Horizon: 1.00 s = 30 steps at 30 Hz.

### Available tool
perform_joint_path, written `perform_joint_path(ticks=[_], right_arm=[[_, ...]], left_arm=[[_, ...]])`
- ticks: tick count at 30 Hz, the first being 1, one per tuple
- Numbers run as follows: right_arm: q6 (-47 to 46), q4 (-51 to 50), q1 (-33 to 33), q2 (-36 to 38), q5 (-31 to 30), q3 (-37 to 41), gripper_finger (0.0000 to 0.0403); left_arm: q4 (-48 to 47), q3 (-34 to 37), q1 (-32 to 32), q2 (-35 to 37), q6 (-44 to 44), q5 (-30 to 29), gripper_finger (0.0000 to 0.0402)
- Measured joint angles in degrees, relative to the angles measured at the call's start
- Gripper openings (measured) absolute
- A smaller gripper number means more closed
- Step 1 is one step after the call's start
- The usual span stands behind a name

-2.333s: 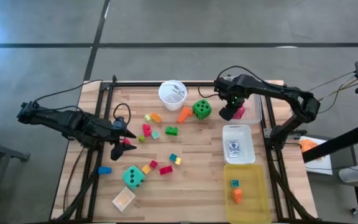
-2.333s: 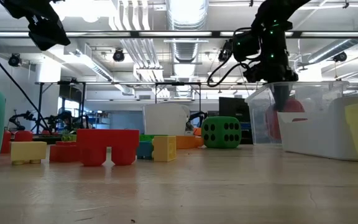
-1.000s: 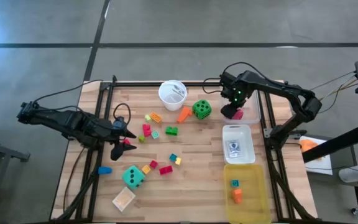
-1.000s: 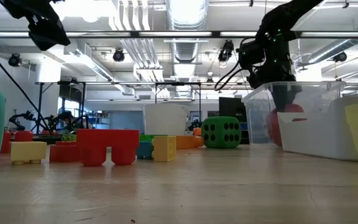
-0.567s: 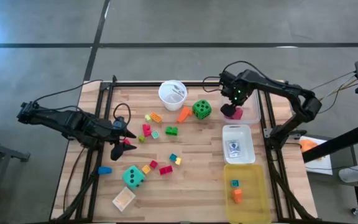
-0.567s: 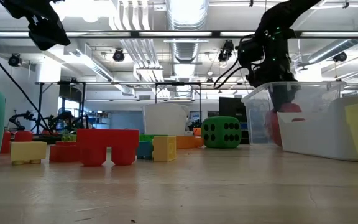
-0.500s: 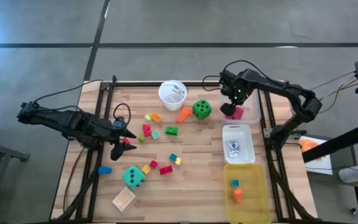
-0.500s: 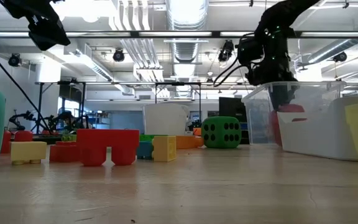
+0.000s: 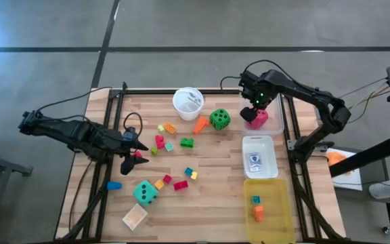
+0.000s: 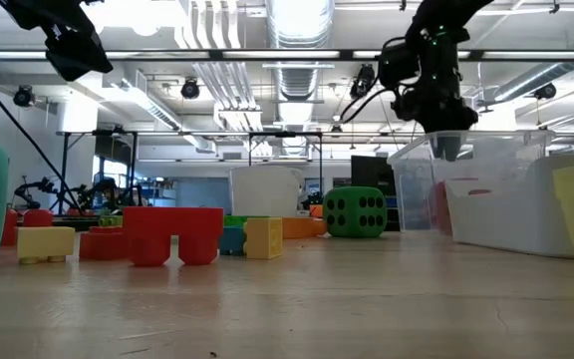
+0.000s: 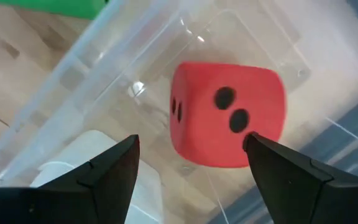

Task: Pick & Place Toys
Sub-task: Put the red game piece into the yellow bin

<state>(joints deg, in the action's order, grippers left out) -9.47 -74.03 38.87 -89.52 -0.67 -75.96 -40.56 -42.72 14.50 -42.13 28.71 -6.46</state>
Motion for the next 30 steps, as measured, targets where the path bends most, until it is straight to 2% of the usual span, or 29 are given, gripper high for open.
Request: perform_joint_path(ticks=[7, 13, 21, 30], right_arm=[[-4.6, -2.1, -2.3, 1.1, -1.3, -5.6, 0.0286], [-8.8, -2.1, -10.0, 1.3, -8.7, -10.0, 0.0286], [-17.1, 0.4, -18.1, 1.3, -13.0, -14.3, 0.0286], [-9.8, 12.4, -28.8, -1.0, -12.6, -14.4, 0.0286]], left_arm=[[0.0, 0.0, 0.0, 0.0, 0.0, 0.0, 0.0263], [0.0, 0.0, 0.0, 0.0, -0.1, 0.0, 0.0263], [0.0, 0.0, 0.0, 0.0, -0.2, 0.0, 0.0263], [0.0, 0.0, 0.0, 0.0, -0.4, -1.7, 0.0263]])
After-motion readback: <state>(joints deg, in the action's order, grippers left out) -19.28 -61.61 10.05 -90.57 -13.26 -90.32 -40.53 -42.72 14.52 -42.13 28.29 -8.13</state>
